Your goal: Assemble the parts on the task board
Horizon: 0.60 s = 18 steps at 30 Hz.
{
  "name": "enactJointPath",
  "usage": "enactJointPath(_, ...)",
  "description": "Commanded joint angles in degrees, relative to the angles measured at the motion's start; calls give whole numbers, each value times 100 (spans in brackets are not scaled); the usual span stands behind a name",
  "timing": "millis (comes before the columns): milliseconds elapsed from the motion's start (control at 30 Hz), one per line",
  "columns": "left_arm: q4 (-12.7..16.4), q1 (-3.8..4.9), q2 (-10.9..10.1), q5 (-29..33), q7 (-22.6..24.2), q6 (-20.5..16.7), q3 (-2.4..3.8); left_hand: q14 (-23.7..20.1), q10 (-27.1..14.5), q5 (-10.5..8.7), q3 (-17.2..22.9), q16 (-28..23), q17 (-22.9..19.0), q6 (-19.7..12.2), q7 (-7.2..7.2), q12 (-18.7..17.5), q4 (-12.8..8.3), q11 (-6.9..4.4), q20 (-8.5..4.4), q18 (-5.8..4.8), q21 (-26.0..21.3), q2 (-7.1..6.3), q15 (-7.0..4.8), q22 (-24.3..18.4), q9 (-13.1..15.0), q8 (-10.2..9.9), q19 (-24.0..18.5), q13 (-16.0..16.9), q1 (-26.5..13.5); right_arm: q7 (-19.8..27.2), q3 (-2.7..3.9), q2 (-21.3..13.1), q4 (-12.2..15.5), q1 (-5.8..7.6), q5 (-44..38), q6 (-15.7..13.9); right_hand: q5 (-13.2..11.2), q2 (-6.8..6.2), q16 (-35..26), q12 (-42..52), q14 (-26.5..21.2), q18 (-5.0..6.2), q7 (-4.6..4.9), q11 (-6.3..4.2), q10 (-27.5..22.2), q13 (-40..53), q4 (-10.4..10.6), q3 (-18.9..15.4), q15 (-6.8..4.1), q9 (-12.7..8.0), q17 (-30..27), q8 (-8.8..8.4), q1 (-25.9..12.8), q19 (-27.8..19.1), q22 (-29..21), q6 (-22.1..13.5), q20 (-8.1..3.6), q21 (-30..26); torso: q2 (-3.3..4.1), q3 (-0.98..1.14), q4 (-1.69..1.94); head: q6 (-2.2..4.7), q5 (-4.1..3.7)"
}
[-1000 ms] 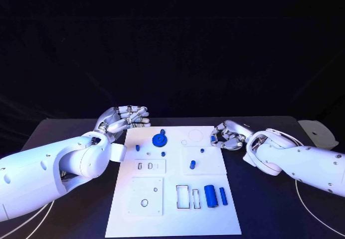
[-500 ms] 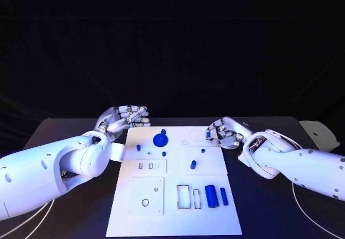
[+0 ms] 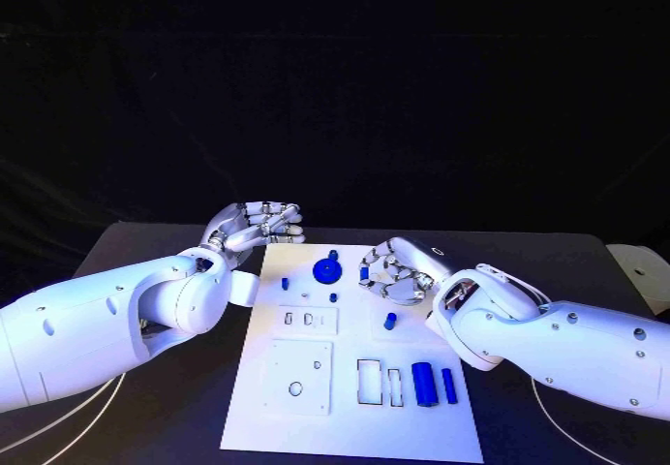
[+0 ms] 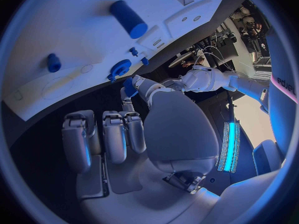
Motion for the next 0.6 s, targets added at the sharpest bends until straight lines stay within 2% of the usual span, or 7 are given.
enactJointPath(33,-12,-1,20,17,43,45,2,-7,28,4,25,-34,5,-44,66,-19,-5,16,1,83,-39,-12,24,-5,8,-26,30,5,-32,-411,-33,200,-8,-30,-457,127,-17,45,11,-23,559,-110,-26,-13,404,1268,-7,31,-24,89,1274,37,-10,572,1456,31,-47,15,-32,-22,-2,-52,104)
enactJointPath(100,-25,-2,26,17,46,45,1,-7,29,4,26,-35,7,-45,66,-21,-5,16,1,83,-39,-12,24,-6,8,-27,31,6,-33,-453,-51,316,-23,-56,-510,157,-16,49,11,-27,559,-109,-26,-13,401,1264,-7,35,-23,90,1272,38,-13,570,1454,30,-47,12,-37,-26,-4,-60,128)
enactJointPath(200,-55,-4,42,17,49,43,0,-7,29,4,26,-35,7,-45,66,-21,-5,16,1,83,-39,-12,24,-6,8,-27,31,6,-33,-523,-77,537,-62,-140,-624,213,-14,54,10,-25,558,-108,-26,-13,403,1267,-5,40,-22,92,1267,38,-18,570,1452,27,-47,10,-54,-30,-11,-115,172)
enactJointPath(300,-75,-5,59,17,52,43,0,-7,29,4,26,-35,7,-45,66,-21,-5,16,1,83,-39,-12,24,-6,8,-27,31,6,-33,-571,-96,745,-130,-227,-743,288,-14,56,9,-29,557,-108,-26,-12,399,1262,-4,42,-22,92,1264,38,-21,569,1451,26,-46,9,-58,-33,-15,-142,220)
enactJointPath(467,-79,-6,75,18,53,45,0,-7,29,4,26,-35,7,-45,66,-21,-5,16,1,83,-39,-12,24,-6,8,-27,31,6,-33,-643,-114,972,-229,-351,-995,423,-28,43,7,-36,555,-106,-20,-8,394,1256,2,43,-18,99,1255,38,-57,564,1445,8,-44,2,-47,-35,3,-159,216)
enactJointPath(600,-76,-6,76,18,56,32,0,-7,29,4,26,-35,7,-45,66,-21,-5,16,1,83,-39,-12,24,-6,8,-27,31,6,-33,-690,-120,1083,-293,-413,-1132,495,-37,33,4,-41,553,-104,-20,-7,390,1252,2,42,-16,104,1245,41,-72,560,1439,6,-43,-5,-50,-30,-9,-177,244)
